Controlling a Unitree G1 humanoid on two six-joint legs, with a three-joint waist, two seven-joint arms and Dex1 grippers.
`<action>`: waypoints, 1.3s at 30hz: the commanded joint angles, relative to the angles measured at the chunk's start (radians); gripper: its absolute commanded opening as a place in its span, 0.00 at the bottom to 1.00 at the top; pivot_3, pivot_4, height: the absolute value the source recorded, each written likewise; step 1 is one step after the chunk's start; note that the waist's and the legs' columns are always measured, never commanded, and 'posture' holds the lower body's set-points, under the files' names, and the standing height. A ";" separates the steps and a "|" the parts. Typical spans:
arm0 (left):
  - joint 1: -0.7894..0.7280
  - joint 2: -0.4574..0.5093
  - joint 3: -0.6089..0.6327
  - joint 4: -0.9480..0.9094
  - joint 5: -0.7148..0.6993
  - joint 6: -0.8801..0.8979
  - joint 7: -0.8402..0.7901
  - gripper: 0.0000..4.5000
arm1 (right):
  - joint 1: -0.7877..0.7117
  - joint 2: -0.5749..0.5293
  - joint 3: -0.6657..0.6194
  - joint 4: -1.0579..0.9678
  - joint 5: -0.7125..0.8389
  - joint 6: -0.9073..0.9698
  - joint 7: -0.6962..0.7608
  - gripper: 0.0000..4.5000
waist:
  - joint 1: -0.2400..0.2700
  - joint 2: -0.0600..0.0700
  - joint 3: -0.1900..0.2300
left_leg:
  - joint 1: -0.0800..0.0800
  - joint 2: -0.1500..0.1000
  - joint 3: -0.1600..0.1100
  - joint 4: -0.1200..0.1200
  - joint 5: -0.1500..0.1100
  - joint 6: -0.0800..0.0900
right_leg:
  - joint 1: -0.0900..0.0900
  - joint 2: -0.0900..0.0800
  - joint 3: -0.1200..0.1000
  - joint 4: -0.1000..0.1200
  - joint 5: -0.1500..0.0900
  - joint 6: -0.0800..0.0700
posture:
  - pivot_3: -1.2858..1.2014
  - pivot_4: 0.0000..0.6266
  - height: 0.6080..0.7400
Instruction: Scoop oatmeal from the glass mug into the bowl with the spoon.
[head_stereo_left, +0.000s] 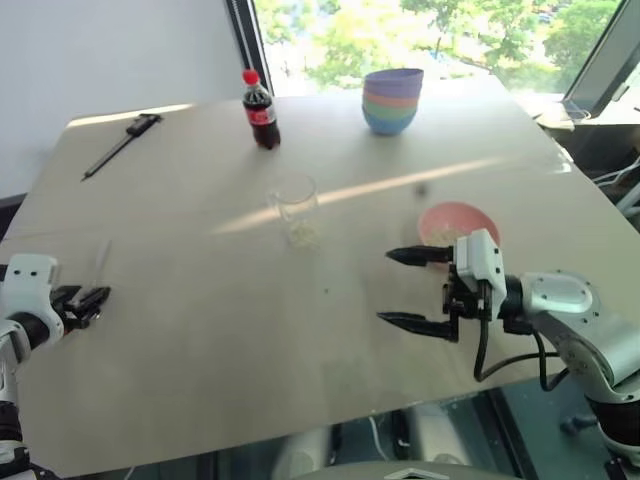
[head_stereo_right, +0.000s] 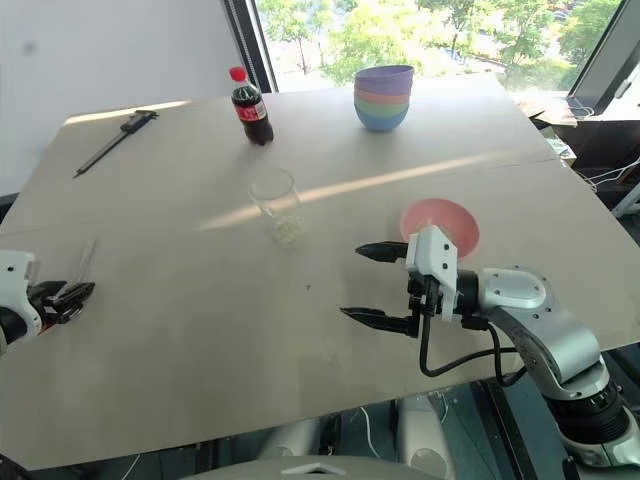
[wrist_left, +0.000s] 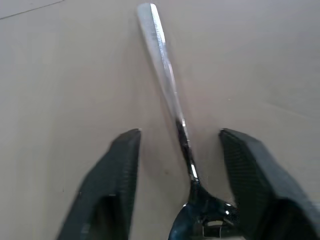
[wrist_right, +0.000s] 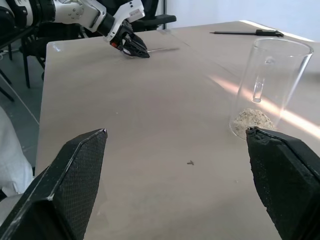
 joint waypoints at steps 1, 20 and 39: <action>0.033 0.004 0.004 0.029 0.006 0.035 0.000 0.09 | -0.001 -0.005 -0.024 -0.033 0.004 -0.023 -0.003 1.00 | -0.007 0.001 0.000 | 0.000 0.000 0.000 0.000 0.000 0.000 | 0.000 0.000 0.000 0.000 0.000 0.000 | 0.52 0.24 1.00; 0.725 -0.335 0.137 -0.899 -0.256 -0.042 -0.200 0.01 | -0.043 0.040 -0.010 0.010 0.073 0.112 -0.070 1.00 | -0.016 -0.001 -0.001 | -0.006 0.000 0.005 -0.002 -0.001 0.002 | -0.007 -0.006 0.009 -0.003 -0.002 -0.004 | 0.52 0.24 1.00; 0.468 -0.518 -0.410 -1.183 0.134 -0.304 0.080 0.01 | -0.200 0.500 -0.168 0.143 0.456 0.784 -0.670 1.00 | -0.003 -0.005 0.000 | -0.008 0.001 0.002 -0.001 -0.001 0.001 | -0.007 0.000 -0.001 -0.003 0.001 -0.002 | 0.52 0.24 1.00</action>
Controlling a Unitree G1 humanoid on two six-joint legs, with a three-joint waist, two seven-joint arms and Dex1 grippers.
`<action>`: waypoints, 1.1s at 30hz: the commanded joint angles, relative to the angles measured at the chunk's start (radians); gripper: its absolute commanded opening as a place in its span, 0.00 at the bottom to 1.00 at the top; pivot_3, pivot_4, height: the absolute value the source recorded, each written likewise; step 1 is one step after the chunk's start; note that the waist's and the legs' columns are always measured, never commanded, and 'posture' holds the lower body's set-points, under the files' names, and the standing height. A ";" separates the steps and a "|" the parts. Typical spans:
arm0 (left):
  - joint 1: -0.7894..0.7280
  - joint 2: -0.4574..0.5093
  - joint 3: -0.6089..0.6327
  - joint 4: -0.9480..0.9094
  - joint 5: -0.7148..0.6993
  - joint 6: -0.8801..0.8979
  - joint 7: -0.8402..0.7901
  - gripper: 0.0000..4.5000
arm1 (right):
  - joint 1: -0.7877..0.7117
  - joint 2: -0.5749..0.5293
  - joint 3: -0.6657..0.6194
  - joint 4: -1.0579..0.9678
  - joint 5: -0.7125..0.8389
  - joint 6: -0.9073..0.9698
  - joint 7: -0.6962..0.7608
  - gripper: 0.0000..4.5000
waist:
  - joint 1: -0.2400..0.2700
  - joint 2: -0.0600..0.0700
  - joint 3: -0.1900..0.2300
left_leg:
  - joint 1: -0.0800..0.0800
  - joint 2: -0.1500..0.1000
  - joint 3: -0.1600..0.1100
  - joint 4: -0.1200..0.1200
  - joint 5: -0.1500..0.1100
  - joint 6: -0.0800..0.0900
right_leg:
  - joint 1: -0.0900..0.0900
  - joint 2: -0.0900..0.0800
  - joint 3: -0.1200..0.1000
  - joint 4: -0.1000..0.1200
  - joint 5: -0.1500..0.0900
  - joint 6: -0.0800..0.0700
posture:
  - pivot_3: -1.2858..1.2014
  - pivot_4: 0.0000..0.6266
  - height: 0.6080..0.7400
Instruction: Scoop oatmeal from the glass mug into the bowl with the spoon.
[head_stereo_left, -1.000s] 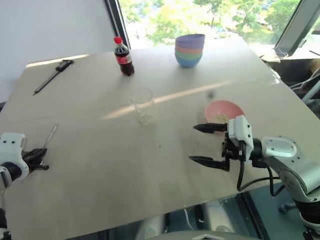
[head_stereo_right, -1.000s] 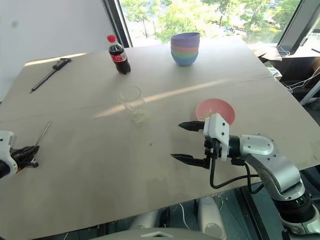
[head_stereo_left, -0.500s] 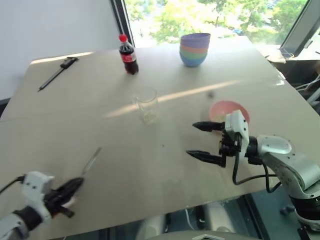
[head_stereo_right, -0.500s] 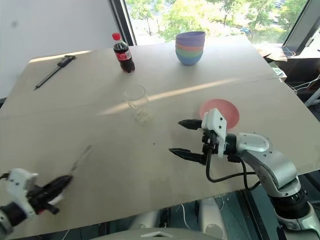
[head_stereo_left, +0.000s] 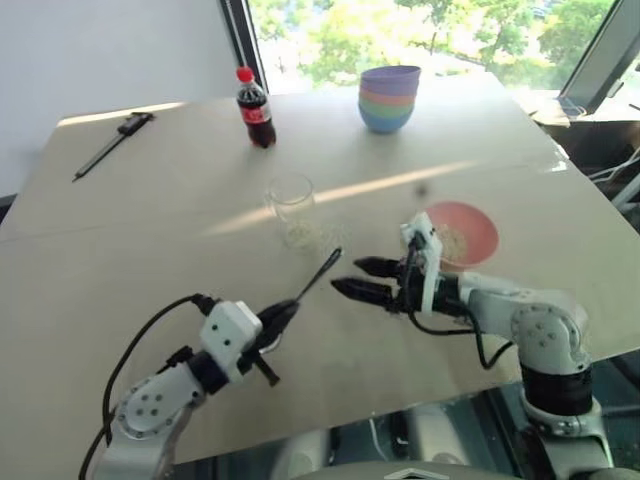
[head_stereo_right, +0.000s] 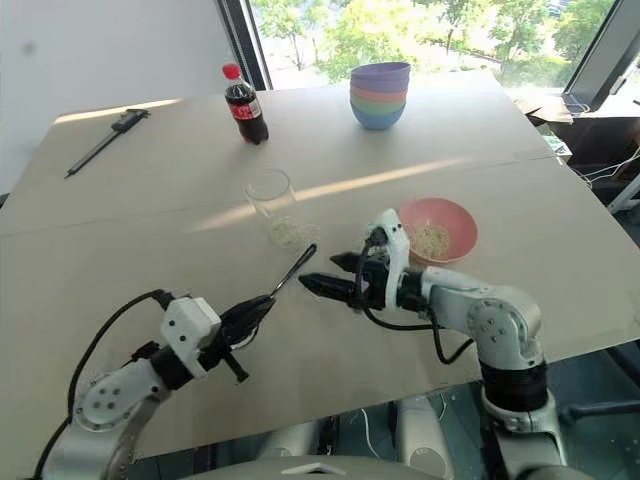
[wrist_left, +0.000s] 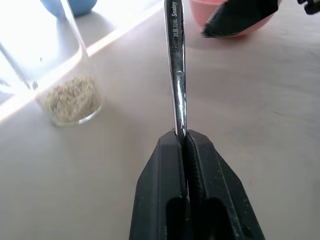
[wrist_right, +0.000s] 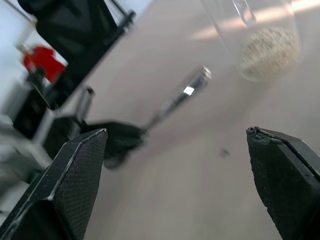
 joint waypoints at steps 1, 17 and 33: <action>-0.024 -0.029 -0.059 0.007 0.052 -0.051 0.051 0.01 | -0.040 0.076 -0.040 0.048 0.049 0.015 -0.094 1.00 | 0.001 0.001 0.000 | 0.000 0.000 -0.001 0.000 0.000 0.000 | 0.000 0.000 -0.001 0.000 0.000 0.000 | 0.52 0.24 1.00; -0.073 -0.059 -0.147 0.087 0.087 -0.099 0.104 0.01 | -0.070 0.161 -0.014 0.114 0.015 -0.041 -0.149 1.00 | -0.018 0.002 0.001 | 0.000 -0.001 -0.001 0.000 0.000 0.000 | 0.000 0.003 -0.001 0.002 0.000 0.000 | 0.52 0.24 1.00; -0.099 -0.067 -0.169 0.116 0.062 -0.100 0.093 0.00 | -0.077 0.150 0.008 0.136 -0.006 -0.075 -0.128 0.01 | -0.019 0.002 0.001 | 0.000 -0.001 -0.001 0.000 0.000 0.000 | 0.000 0.003 -0.001 0.002 0.000 0.000 | 0.52 0.24 1.00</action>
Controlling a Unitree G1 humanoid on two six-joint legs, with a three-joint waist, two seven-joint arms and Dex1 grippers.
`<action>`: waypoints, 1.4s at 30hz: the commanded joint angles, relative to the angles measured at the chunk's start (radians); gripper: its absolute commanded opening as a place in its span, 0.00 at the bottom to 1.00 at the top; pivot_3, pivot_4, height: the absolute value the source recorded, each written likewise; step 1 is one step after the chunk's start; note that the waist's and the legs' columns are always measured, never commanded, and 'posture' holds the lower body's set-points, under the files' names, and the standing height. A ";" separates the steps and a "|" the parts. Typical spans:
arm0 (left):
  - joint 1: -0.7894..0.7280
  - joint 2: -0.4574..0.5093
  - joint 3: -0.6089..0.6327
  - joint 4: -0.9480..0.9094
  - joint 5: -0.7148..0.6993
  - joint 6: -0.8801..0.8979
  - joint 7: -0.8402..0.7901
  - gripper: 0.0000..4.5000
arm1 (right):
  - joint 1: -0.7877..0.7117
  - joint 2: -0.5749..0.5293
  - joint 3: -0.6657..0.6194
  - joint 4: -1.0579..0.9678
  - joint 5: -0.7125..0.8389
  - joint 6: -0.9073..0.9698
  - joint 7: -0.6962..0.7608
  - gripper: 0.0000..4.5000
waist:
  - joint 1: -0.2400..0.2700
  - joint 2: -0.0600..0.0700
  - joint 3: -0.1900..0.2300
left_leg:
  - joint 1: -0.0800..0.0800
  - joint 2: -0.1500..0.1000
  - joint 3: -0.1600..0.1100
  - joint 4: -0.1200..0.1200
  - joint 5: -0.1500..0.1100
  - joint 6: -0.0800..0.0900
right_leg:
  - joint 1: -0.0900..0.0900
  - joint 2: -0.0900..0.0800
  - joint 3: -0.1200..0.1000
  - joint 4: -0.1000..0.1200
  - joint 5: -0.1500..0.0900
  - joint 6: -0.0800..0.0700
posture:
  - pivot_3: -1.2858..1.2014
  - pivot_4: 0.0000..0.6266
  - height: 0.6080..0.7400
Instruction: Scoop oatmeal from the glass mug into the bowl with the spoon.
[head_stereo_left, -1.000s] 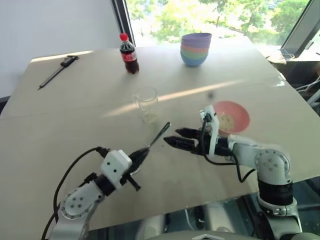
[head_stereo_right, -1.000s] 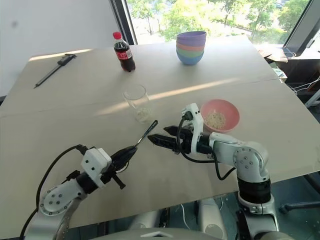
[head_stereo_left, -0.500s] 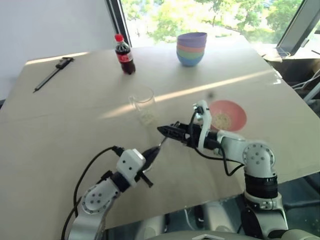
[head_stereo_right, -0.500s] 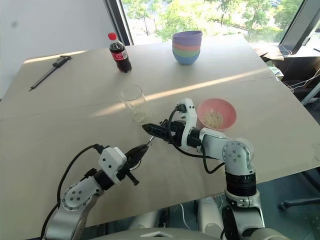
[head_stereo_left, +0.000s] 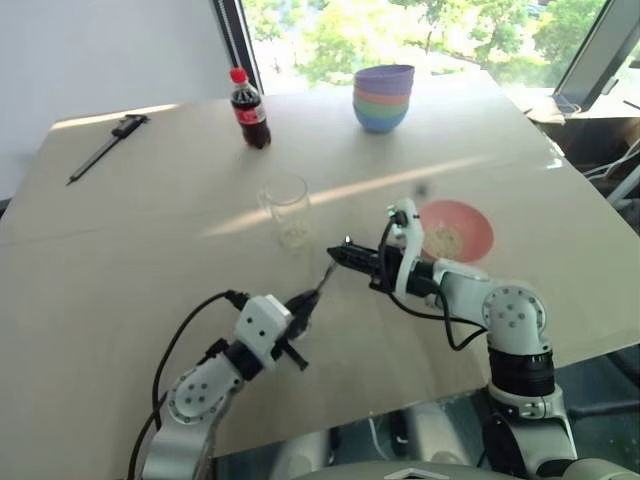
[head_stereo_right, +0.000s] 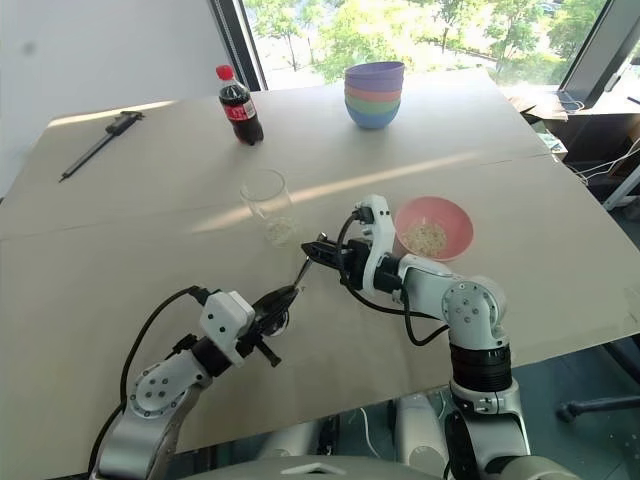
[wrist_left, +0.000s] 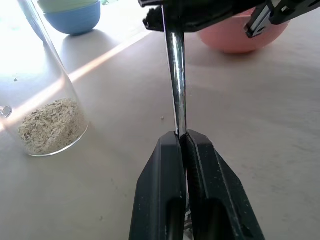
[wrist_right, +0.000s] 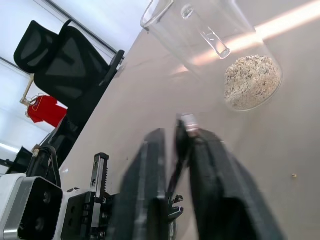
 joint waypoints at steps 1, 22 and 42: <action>-0.003 0.008 -0.012 -0.013 -0.016 -0.024 -0.013 0.00 | -0.018 0.004 0.006 -0.007 0.006 -0.015 0.014 0.01 | 0.000 0.000 0.000 | 0.000 0.000 0.000 0.000 0.000 0.000 | 0.000 0.000 0.000 0.000 0.000 0.000 | 0.52 0.24 1.00; 0.026 -0.061 0.271 -0.098 -0.262 0.080 0.131 0.57 | -0.047 -0.039 -0.077 0.025 0.006 -0.010 -0.011 0.00 | 0.000 0.000 0.000 | 0.000 0.000 -0.001 0.000 0.000 0.000 | 0.000 0.000 0.000 0.000 0.000 0.000 | 0.52 0.24 1.00; -0.646 0.072 0.273 0.786 -0.172 -0.153 -0.082 0.57 | -0.111 -0.123 -0.216 -0.064 0.220 0.040 -0.147 0.00 | 0.001 0.000 0.000 | -0.001 -0.001 0.000 0.000 0.002 -0.004 | 0.000 0.001 0.000 -0.001 0.000 0.000 | 0.52 0.24 1.00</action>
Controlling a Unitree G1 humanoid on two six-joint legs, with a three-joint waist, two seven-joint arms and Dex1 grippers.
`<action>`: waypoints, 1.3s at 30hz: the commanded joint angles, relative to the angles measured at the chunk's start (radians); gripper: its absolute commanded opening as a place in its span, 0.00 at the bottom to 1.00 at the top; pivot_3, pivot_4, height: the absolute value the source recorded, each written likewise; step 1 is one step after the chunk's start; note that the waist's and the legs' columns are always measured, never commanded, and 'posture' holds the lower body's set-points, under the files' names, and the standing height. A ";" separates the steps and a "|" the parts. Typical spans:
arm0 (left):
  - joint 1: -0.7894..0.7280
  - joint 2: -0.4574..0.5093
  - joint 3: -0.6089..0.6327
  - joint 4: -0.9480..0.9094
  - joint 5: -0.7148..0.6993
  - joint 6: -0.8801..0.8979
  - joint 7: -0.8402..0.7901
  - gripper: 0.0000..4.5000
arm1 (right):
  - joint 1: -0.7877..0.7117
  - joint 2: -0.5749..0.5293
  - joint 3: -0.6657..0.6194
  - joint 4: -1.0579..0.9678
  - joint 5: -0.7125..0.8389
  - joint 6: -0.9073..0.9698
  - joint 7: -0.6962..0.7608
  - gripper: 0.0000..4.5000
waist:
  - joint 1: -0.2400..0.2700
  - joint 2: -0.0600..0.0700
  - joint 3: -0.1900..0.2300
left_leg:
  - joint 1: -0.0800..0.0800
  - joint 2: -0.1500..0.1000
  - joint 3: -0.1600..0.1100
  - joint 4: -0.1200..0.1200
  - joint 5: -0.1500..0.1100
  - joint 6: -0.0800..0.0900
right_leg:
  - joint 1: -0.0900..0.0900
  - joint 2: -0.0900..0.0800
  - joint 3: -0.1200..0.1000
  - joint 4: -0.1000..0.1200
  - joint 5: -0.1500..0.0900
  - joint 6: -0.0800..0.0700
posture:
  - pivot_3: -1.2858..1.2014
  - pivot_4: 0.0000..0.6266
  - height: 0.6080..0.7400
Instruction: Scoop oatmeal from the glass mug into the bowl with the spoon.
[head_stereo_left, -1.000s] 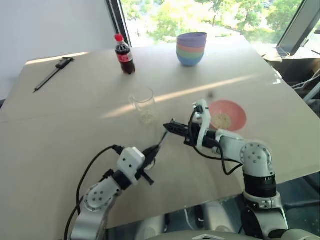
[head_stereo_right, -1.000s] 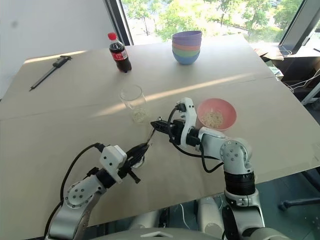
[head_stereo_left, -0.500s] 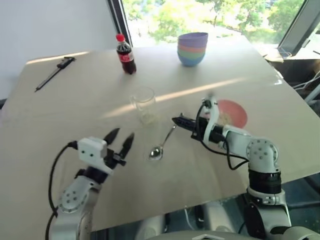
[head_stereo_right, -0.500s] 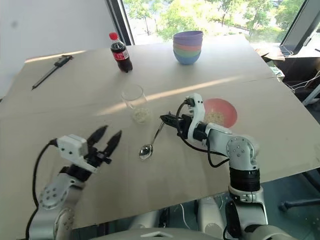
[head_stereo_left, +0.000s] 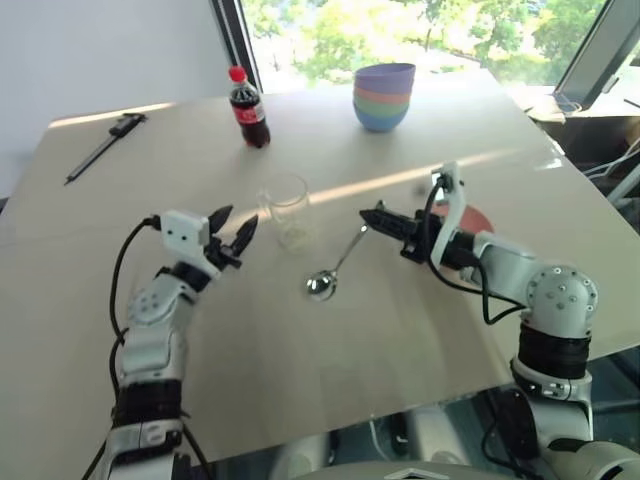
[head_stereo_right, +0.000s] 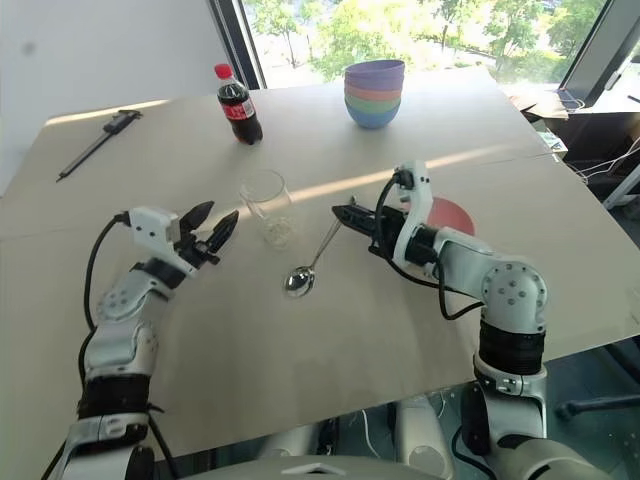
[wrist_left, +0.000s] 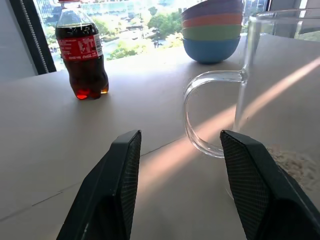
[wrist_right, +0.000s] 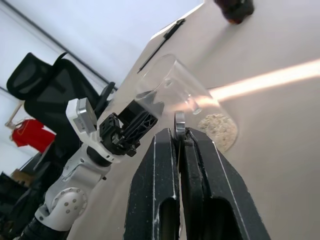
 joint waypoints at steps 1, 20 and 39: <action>-0.084 0.012 -0.019 0.120 0.032 -0.078 -0.037 0.57 | -0.010 -0.010 -0.015 -0.038 0.040 -0.016 -0.026 0.00 | 0.000 0.000 0.000 | 0.000 0.000 0.000 0.000 0.000 0.000 | 0.000 0.000 0.000 0.000 0.000 0.000 | 0.52 0.24 1.00; -0.351 -0.002 -0.061 0.539 0.092 -0.257 -0.146 0.57 | 0.011 -0.049 0.003 -0.051 0.078 -0.063 -0.091 0.00 | 0.000 0.000 0.000 | -0.001 0.000 0.000 0.000 -0.002 0.003 | 0.000 -0.002 -0.001 0.001 0.000 0.000 | 0.52 0.24 1.00; -0.329 -0.010 -0.049 0.579 0.082 -0.309 -0.153 0.00 | -0.051 -0.100 0.015 -0.016 0.079 -0.084 -0.074 0.00 | -0.006 -0.001 -0.001 | 0.002 0.000 0.000 0.000 -0.002 0.004 | 0.000 -0.001 0.000 0.004 0.000 0.000 | 0.52 0.24 1.00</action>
